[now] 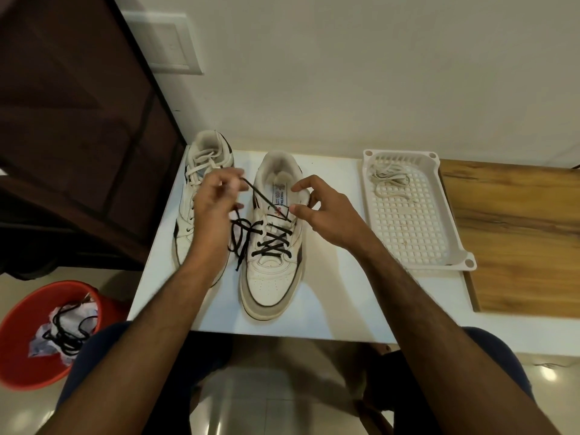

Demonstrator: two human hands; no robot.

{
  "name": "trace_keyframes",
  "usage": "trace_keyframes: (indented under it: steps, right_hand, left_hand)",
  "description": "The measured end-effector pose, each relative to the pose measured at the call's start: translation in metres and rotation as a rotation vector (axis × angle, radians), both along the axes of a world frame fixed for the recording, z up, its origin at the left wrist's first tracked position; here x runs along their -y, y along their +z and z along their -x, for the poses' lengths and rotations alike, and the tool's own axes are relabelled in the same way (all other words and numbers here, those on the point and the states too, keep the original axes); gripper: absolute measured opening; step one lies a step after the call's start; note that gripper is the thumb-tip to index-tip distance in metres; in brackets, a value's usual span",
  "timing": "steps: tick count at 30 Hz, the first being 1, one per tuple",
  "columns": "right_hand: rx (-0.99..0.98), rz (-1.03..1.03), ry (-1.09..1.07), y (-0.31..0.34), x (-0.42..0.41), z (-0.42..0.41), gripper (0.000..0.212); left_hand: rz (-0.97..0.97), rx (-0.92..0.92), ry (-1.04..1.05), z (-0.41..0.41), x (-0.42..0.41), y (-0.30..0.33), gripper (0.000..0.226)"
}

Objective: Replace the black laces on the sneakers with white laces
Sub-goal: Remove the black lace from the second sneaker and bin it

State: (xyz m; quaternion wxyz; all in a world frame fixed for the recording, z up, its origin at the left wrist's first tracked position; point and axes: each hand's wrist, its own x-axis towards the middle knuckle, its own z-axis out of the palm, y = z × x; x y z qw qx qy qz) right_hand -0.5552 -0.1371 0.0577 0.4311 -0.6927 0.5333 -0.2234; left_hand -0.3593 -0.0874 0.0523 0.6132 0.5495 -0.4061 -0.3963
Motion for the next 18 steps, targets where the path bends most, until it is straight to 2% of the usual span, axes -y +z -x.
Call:
trace_keyframes:
  steps: [2,3,4,6,7,10,11,12,13,15,18]
  right_hand:
    - [-0.006,0.002,0.006,0.000,0.000,0.001,0.025]
    - [-0.008,0.006,0.004,0.001,0.000,0.001,0.024]
    - [-0.016,0.011,0.002,0.001,0.000,0.001,0.024]
    - [-0.054,0.035,0.000,0.002,0.000,0.002,0.023]
    - [-0.081,0.056,0.001,0.002,-0.001,0.001,0.023]
    - [-0.171,0.155,-0.002,0.002,-0.003,0.001,0.021]
    - [-0.214,0.211,-0.007,0.002,-0.003,0.001,0.020]
    - [-0.260,0.283,-0.009,0.002,-0.004,0.001,0.018]
    - [-0.296,0.358,-0.008,0.002,-0.004,0.001,0.016]
    - [-0.317,0.460,0.035,0.003,-0.005,-0.002,0.013]
    - [-0.354,0.479,0.187,0.006,-0.012,-0.009,0.016]
  left_hand:
    - [0.131,-0.476,0.057,-0.020,0.001,0.010,0.016]
    - [0.145,-0.580,0.075,-0.030,0.000,0.013,0.019]
    - [0.114,-0.585,0.088,-0.036,-0.003,0.016,0.023]
    - [-0.026,-0.373,0.101,-0.041,-0.005,0.018,0.032]
    - [-0.096,-0.168,0.088,-0.040,-0.006,0.017,0.038]
    - [-0.256,0.733,-0.024,-0.035,-0.007,0.006,0.037]
    - [-0.286,0.922,-0.042,-0.031,-0.007,0.003,0.031]
    - [-0.284,0.982,-0.047,-0.027,-0.009,0.003,0.025]
    - [-0.258,0.961,-0.057,-0.023,-0.009,0.004,0.023]
    - [-0.172,0.951,-0.076,-0.013,-0.007,0.003,0.033]
    - [-0.117,1.128,-0.147,-0.001,-0.005,0.000,0.046]
